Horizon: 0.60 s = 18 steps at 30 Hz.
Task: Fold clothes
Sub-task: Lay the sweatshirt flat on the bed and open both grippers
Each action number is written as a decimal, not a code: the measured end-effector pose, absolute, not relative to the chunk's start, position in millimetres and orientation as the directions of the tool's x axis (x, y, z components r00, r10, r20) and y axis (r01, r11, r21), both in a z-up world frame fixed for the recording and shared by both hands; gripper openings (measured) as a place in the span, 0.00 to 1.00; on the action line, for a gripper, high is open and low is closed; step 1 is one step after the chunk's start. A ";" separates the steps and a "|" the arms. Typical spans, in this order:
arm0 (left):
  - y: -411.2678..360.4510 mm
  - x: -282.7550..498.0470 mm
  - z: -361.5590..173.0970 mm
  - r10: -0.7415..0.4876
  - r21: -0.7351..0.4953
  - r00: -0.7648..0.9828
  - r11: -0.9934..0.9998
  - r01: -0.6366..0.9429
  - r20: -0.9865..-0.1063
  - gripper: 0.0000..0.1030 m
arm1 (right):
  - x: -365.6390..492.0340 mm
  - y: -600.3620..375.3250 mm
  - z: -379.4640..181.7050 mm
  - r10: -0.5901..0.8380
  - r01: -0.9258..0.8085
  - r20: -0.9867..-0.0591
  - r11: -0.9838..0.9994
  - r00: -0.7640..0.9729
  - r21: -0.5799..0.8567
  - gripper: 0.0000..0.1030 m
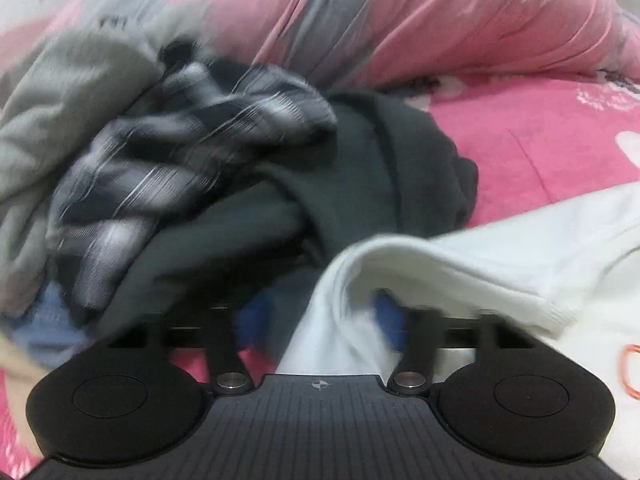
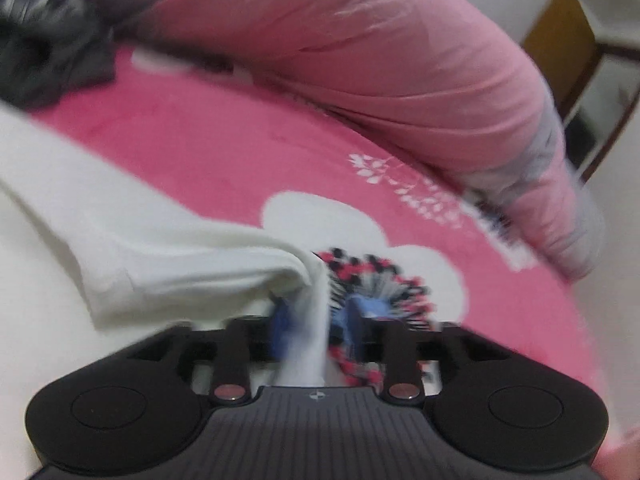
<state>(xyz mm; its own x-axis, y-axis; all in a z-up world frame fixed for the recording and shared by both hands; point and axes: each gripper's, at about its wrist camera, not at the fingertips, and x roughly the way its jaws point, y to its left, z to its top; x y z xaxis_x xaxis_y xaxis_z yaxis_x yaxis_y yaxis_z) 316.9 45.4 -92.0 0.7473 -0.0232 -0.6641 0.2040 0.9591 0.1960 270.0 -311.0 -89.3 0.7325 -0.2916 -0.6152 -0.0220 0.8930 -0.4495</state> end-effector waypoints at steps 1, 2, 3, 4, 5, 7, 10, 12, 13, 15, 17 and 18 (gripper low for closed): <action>50.5 311.9 -85.2 -0.039 0.178 0.739 0.961 0.212 -0.673 0.68 | 264.9 -308.8 -85.6 -0.299 -0.037 -0.620 0.882 0.725 -0.469 0.56; 53.9 302.2 -81.3 -0.052 0.171 0.741 0.960 0.222 -0.669 0.70 | 259.8 -306.6 -81.8 -0.307 -0.053 -0.624 0.871 0.718 -0.489 0.67; 56.9 290.7 -75.3 -0.060 0.172 0.744 0.958 0.230 -0.665 0.76 | 254.6 -304.5 -78.1 -0.315 -0.069 -0.629 0.859 0.711 -0.508 0.72; 59.9 278.6 -69.6 -0.063 0.175 0.749 0.956 0.234 -0.660 0.78 | 244.2 -302.2 -73.1 -0.316 -0.085 -0.630 0.849 0.710 -0.522 0.72; 63.7 266.5 -63.8 -0.066 0.173 0.752 0.956 0.235 -0.655 0.78 | 233.1 -300.0 -68.0 -0.320 -0.096 -0.628 0.839 0.709 -0.536 0.72; 70.6 245.8 -49.2 -0.078 0.159 0.754 0.958 0.237 -0.653 0.78 | 208.2 -296.7 -56.9 -0.326 -0.092 -0.623 0.836 0.711 -0.541 0.72; 88.0 207.8 -27.5 -0.128 0.097 0.762 0.965 0.242 -0.634 0.78 | 163.6 -296.4 -32.0 -0.267 -0.082 -0.631 0.880 0.729 -0.467 0.72; 101.0 177.8 -13.0 -0.161 0.063 0.776 0.966 0.249 -0.609 0.78 | 133.8 -296.6 -14.5 -0.208 -0.093 -0.626 0.906 0.752 -0.412 0.72; 107.9 159.7 -6.9 -0.171 0.053 0.784 0.967 0.250 -0.597 0.78 | 121.3 -295.3 -6.8 -0.176 -0.102 -0.621 0.917 0.764 -0.385 0.72; 114.5 140.6 -0.7 -0.187 0.049 0.792 0.963 0.264 -0.581 0.78 | 104.6 -291.5 6.5 -0.105 -0.121 -0.616 0.941 0.781 -0.315 0.72; 114.1 128.4 2.7 -0.193 0.070 0.811 0.959 0.276 -0.553 0.77 | 98.4 -287.0 17.5 -0.024 -0.144 -0.619 0.965 0.785 -0.219 0.65; 109.8 127.0 3.0 -0.194 0.083 0.820 0.956 0.281 -0.538 0.75 | 102.1 -284.6 19.2 0.010 -0.148 -0.624 0.974 0.781 -0.171 0.56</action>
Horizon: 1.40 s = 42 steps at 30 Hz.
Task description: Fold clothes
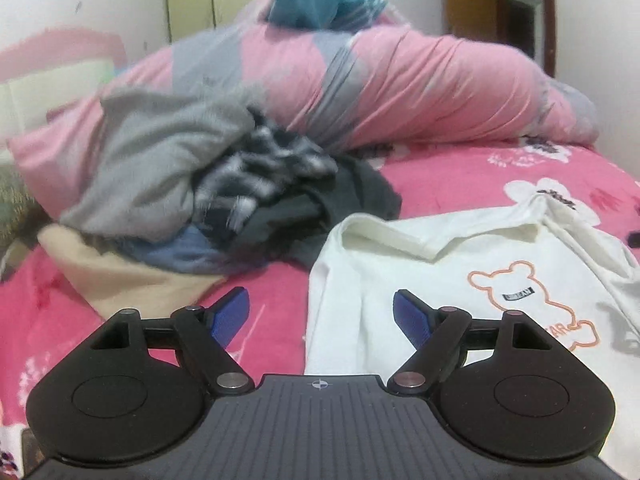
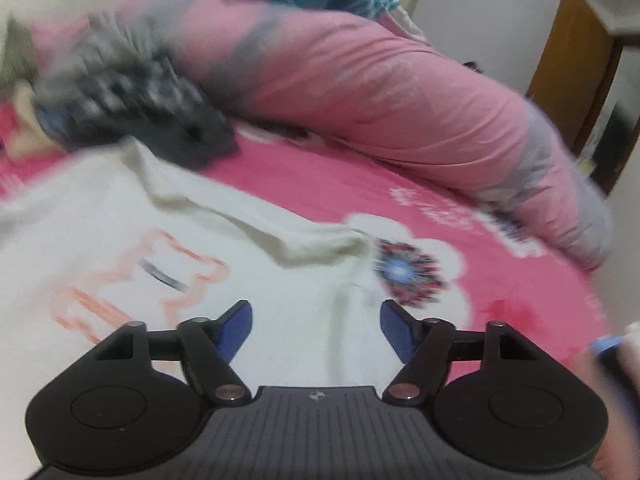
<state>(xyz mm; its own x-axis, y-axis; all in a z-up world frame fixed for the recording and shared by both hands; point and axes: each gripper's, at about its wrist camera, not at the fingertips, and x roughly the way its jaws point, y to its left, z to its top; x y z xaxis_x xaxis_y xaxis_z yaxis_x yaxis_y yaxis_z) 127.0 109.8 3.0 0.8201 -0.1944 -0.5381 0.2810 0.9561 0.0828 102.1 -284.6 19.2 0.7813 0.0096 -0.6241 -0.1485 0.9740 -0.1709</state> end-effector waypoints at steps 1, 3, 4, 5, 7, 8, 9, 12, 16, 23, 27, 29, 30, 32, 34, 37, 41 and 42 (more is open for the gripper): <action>104.1 128.1 1.9 -0.201 0.088 0.825 0.953 0.288 -0.528 0.71 | 107.5 -282.1 19.9 0.041 -0.151 -0.629 0.981 0.776 -0.122 0.53; 89.5 135.1 -1.3 -0.237 0.085 0.826 0.943 0.323 -0.512 0.58 | 124.2 -275.5 14.9 0.082 -0.143 -0.644 0.989 0.761 -0.044 0.42; 80.0 138.0 -4.1 -0.255 0.090 0.821 0.934 0.346 -0.511 0.50 | 135.5 -271.5 9.3 0.096 -0.136 -0.656 0.991 0.749 -0.009 0.39; 67.9 146.0 -10.6 -0.262 0.106 0.813 0.925 0.366 -0.519 0.48 | 146.6 -267.9 2.4 0.104 -0.126 -0.667 0.992 0.737 0.016 0.32; 40.9 167.8 -29.1 -0.260 0.160 0.799 0.902 0.402 -0.543 0.36 | 171.7 -262.5 -14.8 0.100 -0.100 -0.694 0.994 0.713 0.041 0.25; 25.7 178.4 -39.5 -0.255 0.195 0.792 0.886 0.421 -0.554 0.31 | 183.9 -262.2 -23.9 0.090 -0.089 -0.706 0.995 0.702 0.038 0.21; 10.8 191.1 -51.3 -0.248 0.226 0.785 0.870 0.438 -0.568 0.27 | 196.5 -262.6 -33.4 0.078 -0.079 -0.718 0.996 0.691 0.032 0.19; -26.1 232.1 -88.5 -0.227 0.299 0.754 0.819 0.490 -0.616 0.17 | 232.2 -265.1 -59.6 0.048 -0.059 -0.747 0.998 0.664 0.012 0.16; -54.3 268.9 -116.3 -0.266 0.360 0.777 0.769 0.528 -0.571 0.14 | 275.7 -279.9 -75.8 0.048 -0.062 -0.726 0.998 0.686 0.007 0.11; -55.7 342.7 -112.5 -0.272 0.279 0.826 0.850 0.446 -0.493 0.16 | 346.4 -333.7 -82.3 0.108 0.025 -0.650 0.981 0.752 0.193 0.11; -50.6 356.8 -119.0 -0.277 0.210 0.810 0.876 0.434 -0.517 0.17 | 359.5 -354.8 -97.3 0.160 0.061 -0.602 0.942 0.782 0.330 0.08; -51.9 353.9 -119.3 -0.268 0.226 0.813 0.873 0.432 -0.517 0.17 | 360.6 -358.3 -102.1 0.168 0.072 -0.591 0.930 0.789 0.360 0.08; -54.2 352.4 -118.5 -0.257 0.249 0.816 0.867 0.431 -0.517 0.17 | 361.2 -357.1 -102.1 0.164 0.072 -0.593 0.933 0.788 0.354 0.08; -58.8 349.2 -116.7 -0.236 0.293 0.821 0.854 0.430 -0.519 0.18 | 360.6 -354.7 -93.8 0.152 0.084 -0.614 0.937 0.775 0.339 0.08; -61.7 341.3 -106.1 -0.219 0.319 0.812 0.840 0.439 -0.540 0.33 | 355.5 -353.4 -81.7 0.149 0.102 -0.630 0.933 0.762 0.344 0.11; -48.9 313.2 -75.9 -0.222 0.313 0.800 0.836 0.451 -0.558 0.36 | 323.2 -355.1 -51.1 0.171 0.116 -0.625 0.913 0.762 0.391 0.11; -7.3 251.3 -22.3 -0.248 0.265 0.801 0.856 0.445 -0.544 0.38 | 248.8 -351.7 -7.3 0.214 0.080 -0.596 0.901 0.774 0.427 0.12; 7.5 235.0 -10.2 -0.260 0.237 0.798 0.865 0.443 -0.543 0.38 | 227.9 -348.6 1.0 0.230 0.064 -0.592 0.899 0.773 0.433 0.12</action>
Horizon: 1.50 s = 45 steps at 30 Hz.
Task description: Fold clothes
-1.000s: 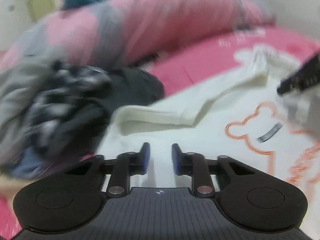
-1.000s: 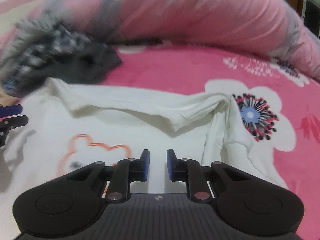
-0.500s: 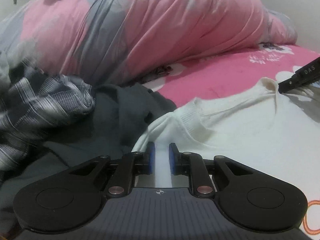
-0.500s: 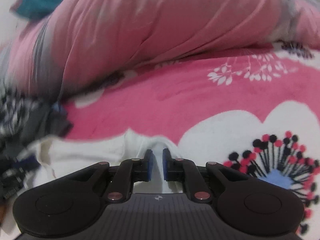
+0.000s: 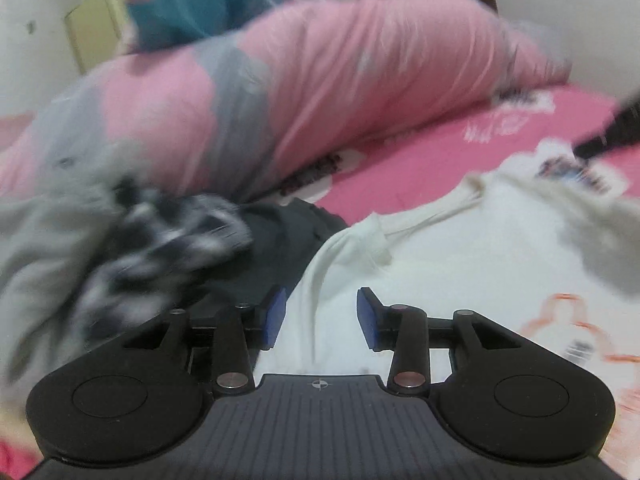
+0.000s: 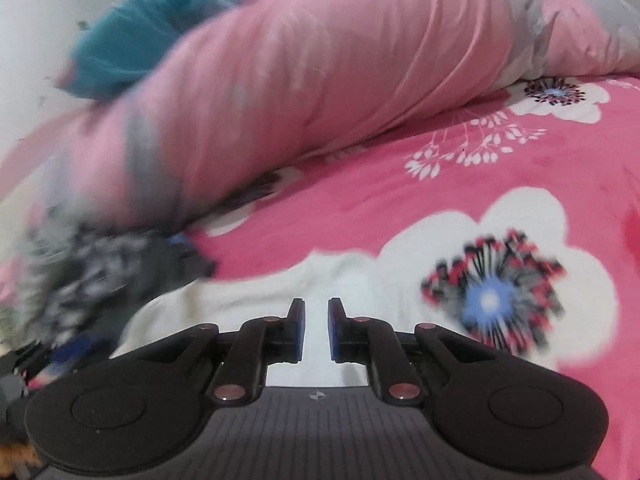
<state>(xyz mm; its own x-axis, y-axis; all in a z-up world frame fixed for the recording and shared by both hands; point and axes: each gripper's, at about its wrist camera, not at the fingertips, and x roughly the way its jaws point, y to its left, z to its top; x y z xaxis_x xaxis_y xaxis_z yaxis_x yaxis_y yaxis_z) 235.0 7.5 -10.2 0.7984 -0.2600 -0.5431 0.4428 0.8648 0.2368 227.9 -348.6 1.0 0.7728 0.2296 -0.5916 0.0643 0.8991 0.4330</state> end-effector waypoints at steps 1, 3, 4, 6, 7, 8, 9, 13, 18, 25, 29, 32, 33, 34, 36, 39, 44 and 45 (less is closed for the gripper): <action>25.1 213.7 2.0 -0.270 0.208 0.801 0.876 0.434 -0.534 0.39 | 204.2 -345.3 8.7 0.245 0.044 -0.581 0.898 0.776 0.438 0.12; 56.8 174.8 22.3 -0.279 0.170 0.810 0.894 0.415 -0.515 0.39 | 155.0 -338.5 23.6 0.276 0.002 -0.556 0.895 0.784 0.447 0.12; 71.9 153.5 27.8 -0.275 0.163 0.815 0.899 0.406 -0.510 0.40 | 126.1 -333.8 32.0 0.286 -0.022 -0.531 0.893 0.798 0.449 0.12; 101.5 111.5 38.3 -0.268 0.151 0.823 0.909 0.388 -0.501 0.41 | 82.6 -326.2 44.2 0.308 -0.060 -0.493 0.888 0.814 0.456 0.13; 111.6 96.9 39.0 -0.267 0.145 0.822 0.912 0.384 -0.503 0.42 | 61.1 -321.7 47.4 0.319 -0.078 -0.480 0.886 0.817 0.457 0.13; 124.7 79.9 37.8 -0.261 0.138 0.822 0.916 0.376 -0.507 0.42 | 43.2 -316.9 48.5 0.329 -0.091 -0.478 0.886 0.814 0.454 0.13; 136.3 63.3 33.1 -0.251 0.129 0.820 0.922 0.364 -0.515 0.42 | 28.2 -310.2 46.5 0.335 -0.103 -0.486 0.891 0.807 0.443 0.14; 164.5 7.0 1.9 -0.208 0.138 0.806 0.932 0.335 -0.554 0.43 | -17.1 -273.9 24.7 0.347 -0.144 -0.542 0.913 0.765 0.381 0.17; 178.8 -20.4 -49.2 -0.174 0.079 0.771 0.957 0.278 -0.613 0.50 | -44.8 -233.4 -19.4 0.387 -0.146 -0.591 0.899 0.708 0.413 0.18; 194.3 -27.6 -80.7 -0.172 -0.053 0.781 0.983 0.175 -0.601 0.23 | -73.0 -203.2 -45.0 0.435 -0.104 -0.598 0.857 0.674 0.505 0.18; 200.3 -33.4 -84.5 -0.148 -0.109 0.824 0.988 0.106 -0.547 0.07 | -83.8 -197.9 -46.6 0.415 -0.077 -0.608 0.861 0.677 0.502 0.18; 201.3 -38.3 -79.3 -0.132 -0.118 0.856 0.989 0.084 -0.500 0.05 | -82.9 -200.6 -50.5 0.413 -0.043 -0.608 0.848 0.678 0.528 0.18; 202.6 -37.1 -74.9 -0.124 -0.111 0.869 0.991 0.080 -0.480 0.05 | -81.4 -201.6 -52.2 0.410 -0.032 -0.610 0.846 0.678 0.532 0.18; 205.0 -33.6 -69.0 -0.113 -0.103 0.883 0.992 0.073 -0.456 0.05 | -78.5 -202.0 -53.1 0.407 -0.022 -0.613 0.844 0.677 0.536 0.18; 211.3 -23.2 -54.6 -0.090 -0.088 0.909 0.994 0.059 -0.407 0.05 | -73.8 -200.6 -54.5 0.395 -0.009 -0.621 0.848 0.677 0.530 0.18; 223.1 5.8 -29.3 -0.032 -0.048 0.943 0.999 0.017 -0.332 0.04 | -68.2 -197.7 -54.3 0.375 0.002 -0.630 0.858 0.680 0.514 0.18; 238.9 73.5 8.0 0.107 -0.014 0.969 0.994 -0.113 -0.222 0.05 | -63.4 -194.5 -54.0 0.341 0.017 -0.643 0.876 0.686 0.483 0.18; 238.3 85.9 11.8 0.144 0.012 0.970 0.989 -0.144 -0.198 0.05 | -62.5 -194.3 -54.5 0.337 0.019 -0.644 0.878 0.687 0.479 0.18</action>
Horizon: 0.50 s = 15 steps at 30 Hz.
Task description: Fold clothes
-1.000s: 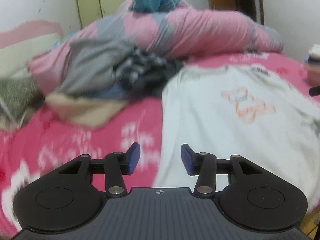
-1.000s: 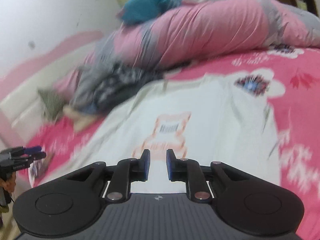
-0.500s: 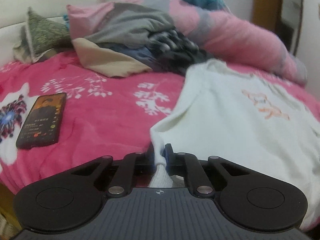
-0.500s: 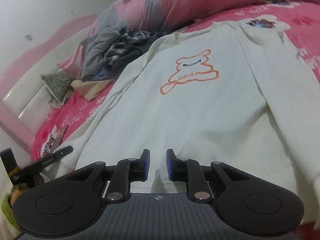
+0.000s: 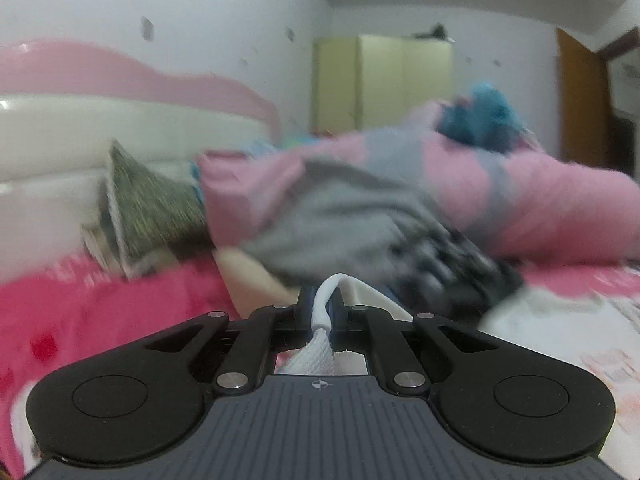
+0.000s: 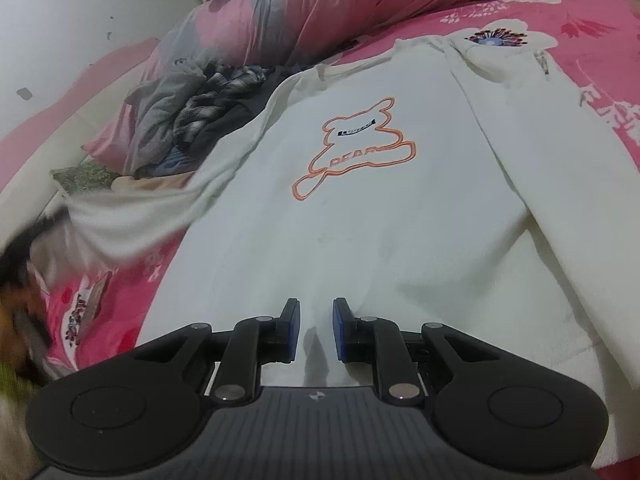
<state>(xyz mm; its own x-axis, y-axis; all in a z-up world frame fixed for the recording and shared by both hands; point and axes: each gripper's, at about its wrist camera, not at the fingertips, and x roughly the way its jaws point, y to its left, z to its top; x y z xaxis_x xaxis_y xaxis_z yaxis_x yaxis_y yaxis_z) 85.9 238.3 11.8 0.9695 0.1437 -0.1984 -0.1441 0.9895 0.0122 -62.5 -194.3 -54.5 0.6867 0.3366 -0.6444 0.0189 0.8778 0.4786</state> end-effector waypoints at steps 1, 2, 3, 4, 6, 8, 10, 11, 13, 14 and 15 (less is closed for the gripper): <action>233.8 98.6 11.8 0.193 0.056 0.965 0.981 -0.185 -0.178 0.07 | -61.5 -194.1 -55.0 0.332 0.021 -0.646 0.880 0.688 0.475 0.18; 229.4 111.4 11.2 0.238 0.098 0.958 0.970 -0.225 -0.161 0.08 | -60.3 -195.0 -56.1 0.331 0.024 -0.647 0.880 0.687 0.474 0.18; 226.5 124.5 5.7 0.263 0.120 0.946 0.963 -0.243 -0.192 0.17 | -58.9 -196.1 -57.4 0.330 0.026 -0.649 0.880 0.685 0.475 0.18; 223.8 136.7 0.1 0.285 0.140 0.932 0.956 -0.259 -0.223 0.32 | -57.8 -197.2 -58.1 0.330 0.028 -0.651 0.879 0.684 0.475 0.18; 221.0 142.5 -13.4 0.275 0.103 0.911 0.961 -0.255 -0.307 0.41 | -55.7 -199.6 -59.5 0.331 0.030 -0.653 0.879 0.681 0.476 0.18; 219.0 137.7 -24.4 0.260 0.056 0.901 0.965 -0.257 -0.348 0.44 | -55.3 -201.7 -59.8 0.330 0.028 -0.654 0.881 0.681 0.473 0.18; 216.6 120.1 -29.4 0.238 0.009 0.910 0.968 -0.250 -0.340 0.55 | -57.7 -202.5 -58.3 0.325 0.017 -0.654 0.888 0.683 0.459 0.18; 214.6 110.6 -29.1 0.226 -0.009 0.915 0.970 -0.243 -0.333 0.56 | -60.0 -202.2 -56.4 0.320 0.010 -0.654 0.894 0.685 0.448 0.18; 209.9 91.4 -26.3 0.195 -0.033 0.929 0.976 -0.216 -0.315 0.58 | -66.4 -202.4 -51.2 0.307 -0.004 -0.650 0.906 0.695 0.423 0.19; 204.9 82.1 -23.5 0.165 -0.039 0.937 0.982 -0.185 -0.307 0.59 | -72.3 -204.2 -47.1 0.300 -0.010 -0.639 0.910 0.708 0.415 0.21; 199.8 72.6 -20.6 0.132 -0.045 0.945 0.987 -0.152 -0.300 0.59 | -78.7 -206.3 -42.9 0.294 -0.016 -0.627 0.912 0.722 0.409 0.24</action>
